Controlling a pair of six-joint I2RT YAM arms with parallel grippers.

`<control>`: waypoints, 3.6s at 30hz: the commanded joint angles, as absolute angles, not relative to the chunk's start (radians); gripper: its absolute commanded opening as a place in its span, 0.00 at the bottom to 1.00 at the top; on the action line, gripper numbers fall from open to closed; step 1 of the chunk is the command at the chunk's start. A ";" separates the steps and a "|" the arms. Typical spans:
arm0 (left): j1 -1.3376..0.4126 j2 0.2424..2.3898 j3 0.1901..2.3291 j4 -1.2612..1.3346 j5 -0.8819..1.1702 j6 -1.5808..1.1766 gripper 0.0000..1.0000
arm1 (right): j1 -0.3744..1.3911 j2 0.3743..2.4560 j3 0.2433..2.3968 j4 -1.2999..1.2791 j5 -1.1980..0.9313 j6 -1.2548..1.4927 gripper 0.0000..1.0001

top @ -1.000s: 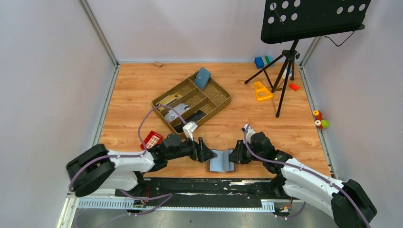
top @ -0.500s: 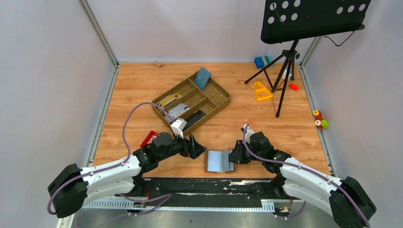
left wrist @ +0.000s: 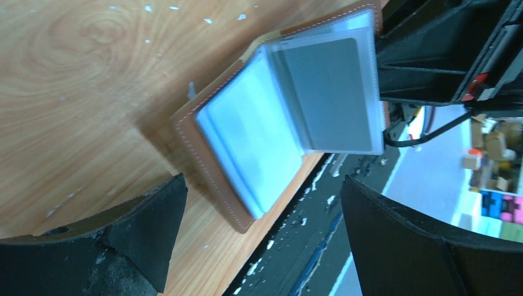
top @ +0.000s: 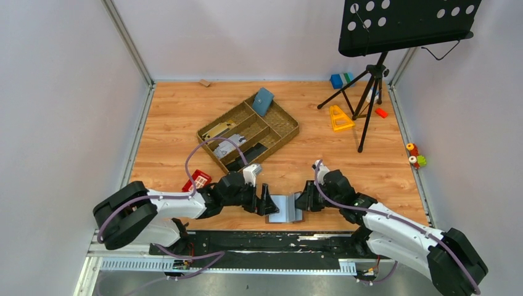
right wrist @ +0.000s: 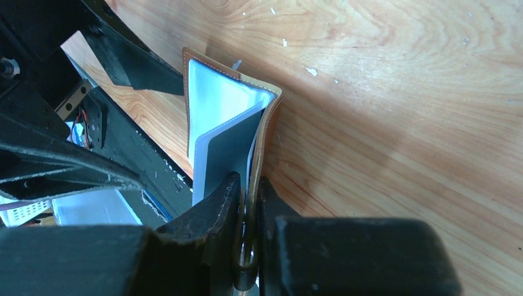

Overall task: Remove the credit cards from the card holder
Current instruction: Remove the credit card from the card holder.

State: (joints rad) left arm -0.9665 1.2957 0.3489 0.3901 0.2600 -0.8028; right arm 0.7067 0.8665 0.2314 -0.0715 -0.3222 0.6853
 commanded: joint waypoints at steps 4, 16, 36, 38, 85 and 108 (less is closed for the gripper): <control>-0.969 1.391 0.358 0.599 0.360 -0.876 1.00 | 0.732 0.916 0.302 -0.042 -0.307 0.701 0.00; -0.969 1.457 0.346 0.783 0.419 -0.918 0.82 | 0.860 1.062 0.417 -0.122 -0.109 0.817 0.00; -0.969 1.421 0.400 0.518 0.349 -0.843 0.10 | 0.858 0.821 0.354 -0.249 -0.035 0.743 0.37; -0.969 1.396 0.394 0.518 0.337 -0.845 0.07 | 0.857 0.770 0.377 -0.321 -0.013 0.715 0.39; -0.911 1.075 0.346 0.684 0.578 -0.933 0.00 | 0.578 0.671 0.189 0.420 -0.756 0.919 0.38; -0.883 1.038 0.310 0.690 0.553 -0.949 0.12 | 0.557 0.586 0.145 0.492 -0.752 1.022 0.00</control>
State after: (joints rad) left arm -0.9028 1.0599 0.3191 0.6567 0.5671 -0.9428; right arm 0.5720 0.6201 0.1112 0.5220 -0.7536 1.0348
